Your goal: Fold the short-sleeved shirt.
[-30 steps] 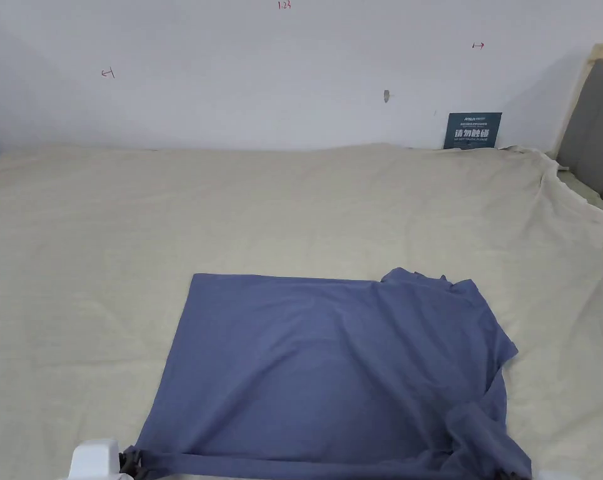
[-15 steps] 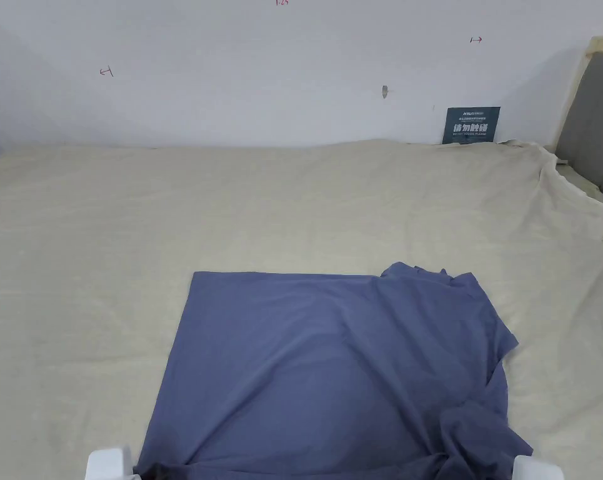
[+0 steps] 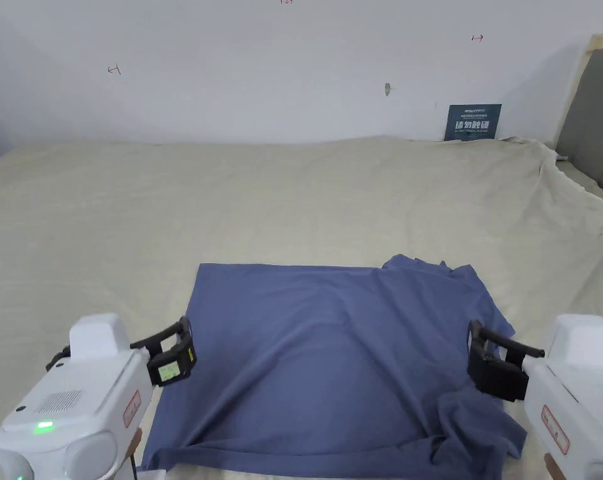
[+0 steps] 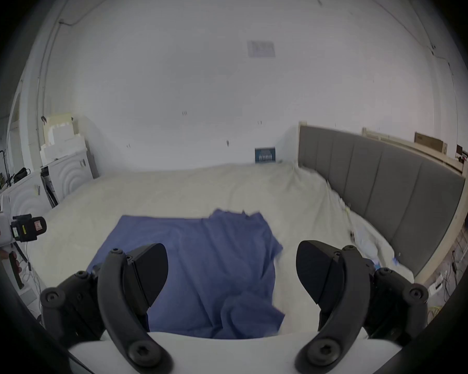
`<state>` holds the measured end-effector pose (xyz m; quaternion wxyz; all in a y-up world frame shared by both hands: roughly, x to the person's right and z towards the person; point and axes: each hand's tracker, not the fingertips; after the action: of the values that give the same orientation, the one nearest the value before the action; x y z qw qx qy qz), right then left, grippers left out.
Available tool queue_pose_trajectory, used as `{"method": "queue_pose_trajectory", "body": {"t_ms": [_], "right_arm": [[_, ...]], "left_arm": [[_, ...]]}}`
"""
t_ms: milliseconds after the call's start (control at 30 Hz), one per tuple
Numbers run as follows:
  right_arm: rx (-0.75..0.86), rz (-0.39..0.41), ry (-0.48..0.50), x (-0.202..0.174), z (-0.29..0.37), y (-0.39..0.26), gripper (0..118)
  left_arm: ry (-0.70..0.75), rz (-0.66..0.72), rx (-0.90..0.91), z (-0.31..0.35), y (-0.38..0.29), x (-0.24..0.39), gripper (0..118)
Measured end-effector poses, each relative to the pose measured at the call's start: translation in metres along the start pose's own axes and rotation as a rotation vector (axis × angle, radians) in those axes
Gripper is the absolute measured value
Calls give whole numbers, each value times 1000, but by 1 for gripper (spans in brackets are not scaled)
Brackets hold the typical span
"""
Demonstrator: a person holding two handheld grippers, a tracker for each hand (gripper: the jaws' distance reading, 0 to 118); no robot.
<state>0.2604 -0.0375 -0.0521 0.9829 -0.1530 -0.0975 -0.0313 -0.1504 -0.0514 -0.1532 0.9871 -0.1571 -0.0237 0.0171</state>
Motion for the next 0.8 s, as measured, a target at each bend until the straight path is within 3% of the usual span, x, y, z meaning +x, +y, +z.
{"method": "queue_pose_trajectory", "body": {"t_ms": [100,167,200,267,333,367,667,800], "right_arm": [[48,30,-10,-5,5,5,97],[59,41,-9,-7,8,7,90],[68,46,-7,-9,8,7,81],[84,47,-6,-11,11,7,46],[106,59,-18,-13,12,6,3],[114,66,-27,-15,12,6,1],[112,56,-24,-15,11,7,0],[104,46,-25,-12,10,6,0]], "left_arm": [[20,-22,29,4,8,9,107],[7,-27,55,7,8,11,100],[-3,-27,68,9,8,12,92],[-11,-23,84,11,4,14,62],[-20,-28,94,13,0,15,16],[-27,-28,96,13,-2,15,0],[-62,-60,63,10,-10,15,0],[-81,-42,-81,-4,-12,6,0]]}}
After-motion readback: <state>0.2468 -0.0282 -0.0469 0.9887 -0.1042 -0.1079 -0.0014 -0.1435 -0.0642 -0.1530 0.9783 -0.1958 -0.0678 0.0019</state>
